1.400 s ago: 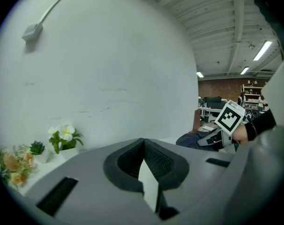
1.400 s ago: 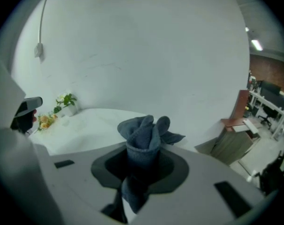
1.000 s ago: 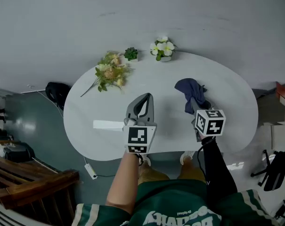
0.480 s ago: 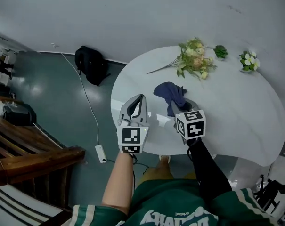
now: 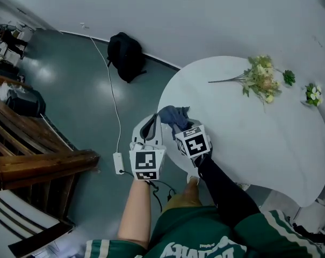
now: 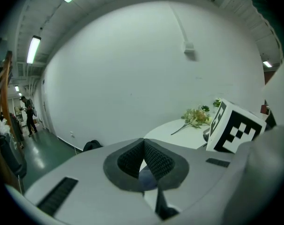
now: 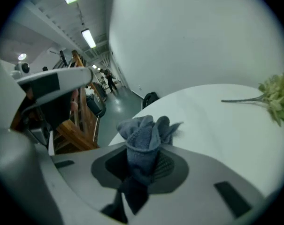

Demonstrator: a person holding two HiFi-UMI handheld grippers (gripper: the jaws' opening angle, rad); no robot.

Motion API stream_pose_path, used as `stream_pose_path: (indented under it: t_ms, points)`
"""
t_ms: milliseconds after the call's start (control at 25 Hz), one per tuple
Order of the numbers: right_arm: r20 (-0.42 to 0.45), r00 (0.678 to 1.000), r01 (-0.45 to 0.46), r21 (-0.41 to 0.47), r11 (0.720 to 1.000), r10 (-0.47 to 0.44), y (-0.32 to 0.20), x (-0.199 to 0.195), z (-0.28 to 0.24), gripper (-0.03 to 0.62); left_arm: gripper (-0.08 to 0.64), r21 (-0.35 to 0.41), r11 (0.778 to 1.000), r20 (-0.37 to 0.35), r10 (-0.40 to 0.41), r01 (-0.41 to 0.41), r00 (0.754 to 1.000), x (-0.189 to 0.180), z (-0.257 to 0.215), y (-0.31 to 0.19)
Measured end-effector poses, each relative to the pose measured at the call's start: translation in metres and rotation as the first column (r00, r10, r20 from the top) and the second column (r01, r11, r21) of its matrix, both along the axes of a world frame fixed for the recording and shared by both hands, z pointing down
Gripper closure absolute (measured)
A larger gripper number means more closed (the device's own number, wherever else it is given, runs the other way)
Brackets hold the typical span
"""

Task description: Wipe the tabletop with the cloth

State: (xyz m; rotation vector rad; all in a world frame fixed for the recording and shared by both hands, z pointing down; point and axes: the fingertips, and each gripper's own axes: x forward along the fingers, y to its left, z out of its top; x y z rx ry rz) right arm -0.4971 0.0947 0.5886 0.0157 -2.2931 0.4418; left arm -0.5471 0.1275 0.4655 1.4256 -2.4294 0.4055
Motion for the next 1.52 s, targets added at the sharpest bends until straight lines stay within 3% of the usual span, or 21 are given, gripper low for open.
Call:
stream_pose_path:
  t_ms: [280, 520, 1160, 1520]
  points:
    - [-0.049, 0.999, -0.006, 0.095, 0.995, 0.01, -0.013, 0.015, 0.012, 0.503, 0.563, 0.008, 1.0, -0.022, -0.012, 0.013, 1.0, 0.0, 0.012, 0.008]
    - [-0.06, 0.996, -0.063, 0.154, 0.986, 0.073, -0.048, 0.056, 0.013, 0.503, 0.563, 0.025, 0.998, -0.031, 0.059, -0.058, 0.998, 0.029, 0.01, -0.027]
    - [-0.097, 0.955, -0.259, 0.202, 0.945, 0.282, -0.171, 0.212, 0.011, 0.504, 0.563, 0.027, 0.963, -0.04, 0.268, -0.267, 0.963, 0.159, 0.008, -0.158]
    - [-0.11, 0.907, -0.378, 0.215, 0.901, 0.406, -0.241, 0.315, 0.01, 0.503, 0.563, 0.033, 0.923, -0.046, 0.384, -0.383, 0.922, 0.249, 0.006, -0.233]
